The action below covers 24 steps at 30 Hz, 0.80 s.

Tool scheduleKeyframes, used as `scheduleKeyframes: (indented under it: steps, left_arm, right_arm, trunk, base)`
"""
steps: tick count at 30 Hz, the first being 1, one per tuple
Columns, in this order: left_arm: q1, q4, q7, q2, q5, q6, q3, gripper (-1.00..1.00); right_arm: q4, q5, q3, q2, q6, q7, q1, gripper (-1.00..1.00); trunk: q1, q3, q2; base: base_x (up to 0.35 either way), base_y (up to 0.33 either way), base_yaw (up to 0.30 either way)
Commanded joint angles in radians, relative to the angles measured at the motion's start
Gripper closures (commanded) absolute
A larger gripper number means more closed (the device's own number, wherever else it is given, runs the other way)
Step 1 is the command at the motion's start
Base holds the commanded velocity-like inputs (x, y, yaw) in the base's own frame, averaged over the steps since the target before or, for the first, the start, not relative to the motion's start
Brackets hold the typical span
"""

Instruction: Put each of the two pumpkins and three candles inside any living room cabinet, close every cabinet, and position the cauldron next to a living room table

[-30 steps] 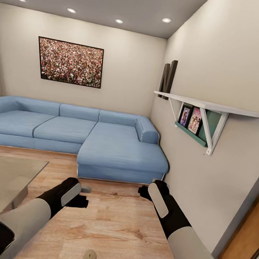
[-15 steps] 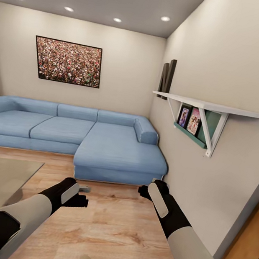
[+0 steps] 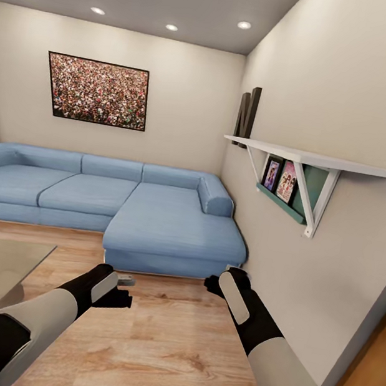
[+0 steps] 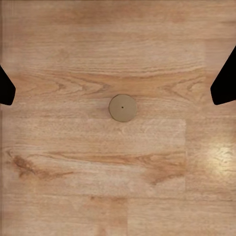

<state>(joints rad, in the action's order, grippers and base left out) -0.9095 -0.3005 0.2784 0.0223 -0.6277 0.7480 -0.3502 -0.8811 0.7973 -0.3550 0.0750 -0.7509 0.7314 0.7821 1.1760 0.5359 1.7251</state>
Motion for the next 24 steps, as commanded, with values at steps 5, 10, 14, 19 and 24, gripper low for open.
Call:
scheduleKeyframes:
  steps: [5, 10, 14, 19, 24]
  left_arm:
    - [-0.002, -0.002, 0.010, 0.001, -0.012, 0.005, -0.007, -1.00]
    - [-0.002, -0.002, 0.014, 0.001, -0.012, 0.005, -0.006, -1.00]
    - [-0.002, -0.002, 0.016, 0.001, -0.012, 0.005, -0.006, -1.00]
    - [-0.002, -0.001, 0.014, 0.001, -0.012, 0.005, -0.006, -1.00]
    - [-0.002, 0.001, 0.011, 0.001, -0.012, 0.005, -0.007, -1.00]
  right_arm:
    - [-0.009, 0.009, -0.002, 0.008, -0.001, 0.011, 0.001, -1.00]
    - [-0.142, 0.009, 0.000, 0.006, -0.004, 0.012, -0.028, -1.00]
    - [-0.259, 0.011, 0.000, 0.005, -0.007, 0.012, -0.074, -1.00]
    - [-0.298, 0.011, 0.001, 0.006, -0.025, 0.013, -0.090, -1.00]
    - [-0.306, 0.011, 0.003, 0.005, -0.042, 0.012, -0.093, -1.00]
  trunk:
    - [0.000, 0.001, 0.001]
    - [0.004, 0.004, 0.008]
    - [0.019, 0.017, 0.036]
    - [0.038, 0.033, 0.071]
    - [0.057, 0.048, 0.106]
  base:
    - [0.004, -0.004, 0.000]
    - [0.000, 0.000, 0.000]
    - [0.000, 0.000, 0.000]
    - [0.000, 0.000, 0.000]
    - [0.000, 0.000, 0.000]
